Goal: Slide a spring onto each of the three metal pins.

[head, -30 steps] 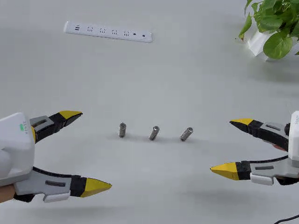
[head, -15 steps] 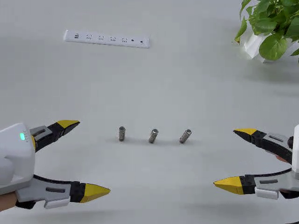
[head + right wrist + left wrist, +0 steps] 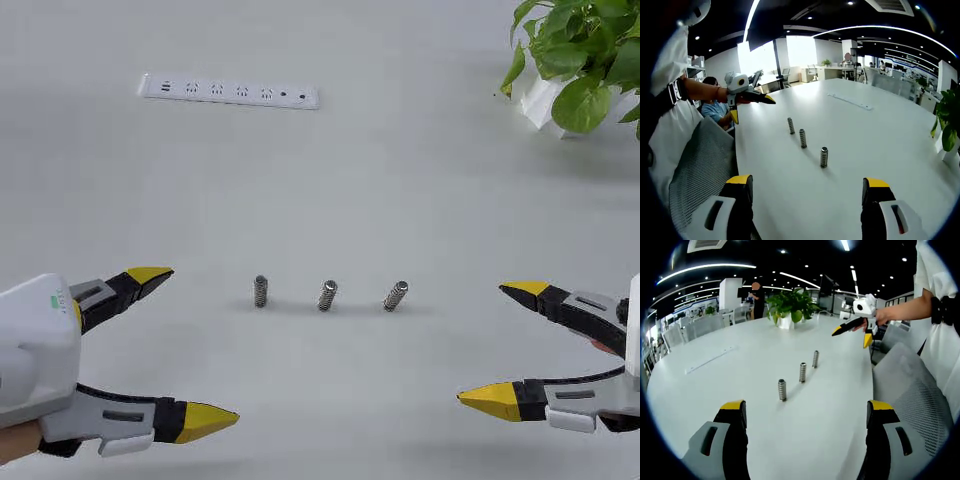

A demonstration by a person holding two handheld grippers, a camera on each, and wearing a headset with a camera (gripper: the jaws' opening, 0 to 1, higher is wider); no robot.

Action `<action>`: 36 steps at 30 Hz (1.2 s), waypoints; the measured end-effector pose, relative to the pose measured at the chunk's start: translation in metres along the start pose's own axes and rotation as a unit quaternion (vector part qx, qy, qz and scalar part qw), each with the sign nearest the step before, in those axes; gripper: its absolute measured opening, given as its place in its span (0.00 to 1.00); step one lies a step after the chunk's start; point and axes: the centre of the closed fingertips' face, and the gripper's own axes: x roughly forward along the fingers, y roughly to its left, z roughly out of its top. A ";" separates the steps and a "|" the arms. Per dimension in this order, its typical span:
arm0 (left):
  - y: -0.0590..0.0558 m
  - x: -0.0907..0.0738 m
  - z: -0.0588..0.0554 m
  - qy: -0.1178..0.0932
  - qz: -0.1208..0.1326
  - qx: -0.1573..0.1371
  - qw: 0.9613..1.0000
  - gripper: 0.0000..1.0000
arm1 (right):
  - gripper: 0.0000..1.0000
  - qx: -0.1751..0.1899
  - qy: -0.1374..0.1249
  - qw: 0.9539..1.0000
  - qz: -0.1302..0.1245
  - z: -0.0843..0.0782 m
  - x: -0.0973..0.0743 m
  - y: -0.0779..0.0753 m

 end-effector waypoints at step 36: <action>-0.005 0.001 0.000 0.002 -0.009 0.000 1.000 0.99 | 0.86 0.000 0.003 1.000 -0.001 0.000 -0.004 0.001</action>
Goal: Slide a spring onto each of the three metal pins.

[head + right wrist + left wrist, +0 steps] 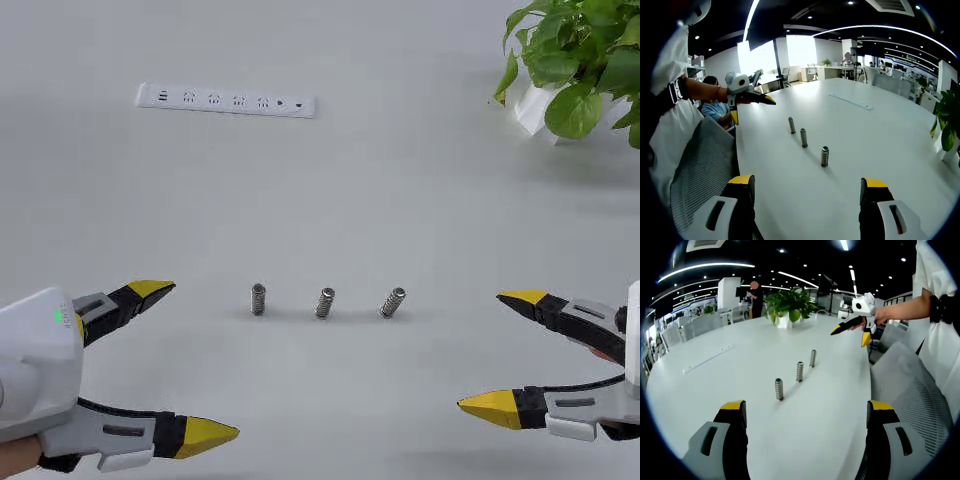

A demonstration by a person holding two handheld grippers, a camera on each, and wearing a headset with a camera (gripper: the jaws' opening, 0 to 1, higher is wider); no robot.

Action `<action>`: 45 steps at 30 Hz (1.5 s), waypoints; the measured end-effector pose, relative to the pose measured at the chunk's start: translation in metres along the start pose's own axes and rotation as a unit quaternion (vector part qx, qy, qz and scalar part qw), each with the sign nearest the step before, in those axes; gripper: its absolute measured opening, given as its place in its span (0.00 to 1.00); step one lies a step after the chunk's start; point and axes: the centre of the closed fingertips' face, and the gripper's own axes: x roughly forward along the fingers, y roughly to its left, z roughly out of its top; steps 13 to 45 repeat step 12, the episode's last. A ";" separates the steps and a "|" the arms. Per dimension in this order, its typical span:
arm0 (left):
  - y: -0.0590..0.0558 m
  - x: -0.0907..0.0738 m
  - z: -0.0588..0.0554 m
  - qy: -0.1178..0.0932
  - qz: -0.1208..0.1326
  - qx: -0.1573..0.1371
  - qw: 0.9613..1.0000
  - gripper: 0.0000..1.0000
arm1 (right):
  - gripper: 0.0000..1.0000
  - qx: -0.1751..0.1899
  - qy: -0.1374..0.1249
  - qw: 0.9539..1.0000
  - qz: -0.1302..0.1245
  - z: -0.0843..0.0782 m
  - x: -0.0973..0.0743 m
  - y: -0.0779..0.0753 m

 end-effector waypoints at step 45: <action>0.000 -0.001 -0.001 0.000 0.000 0.000 1.000 0.99 | 0.86 -0.002 0.000 1.000 0.002 0.002 0.001 0.002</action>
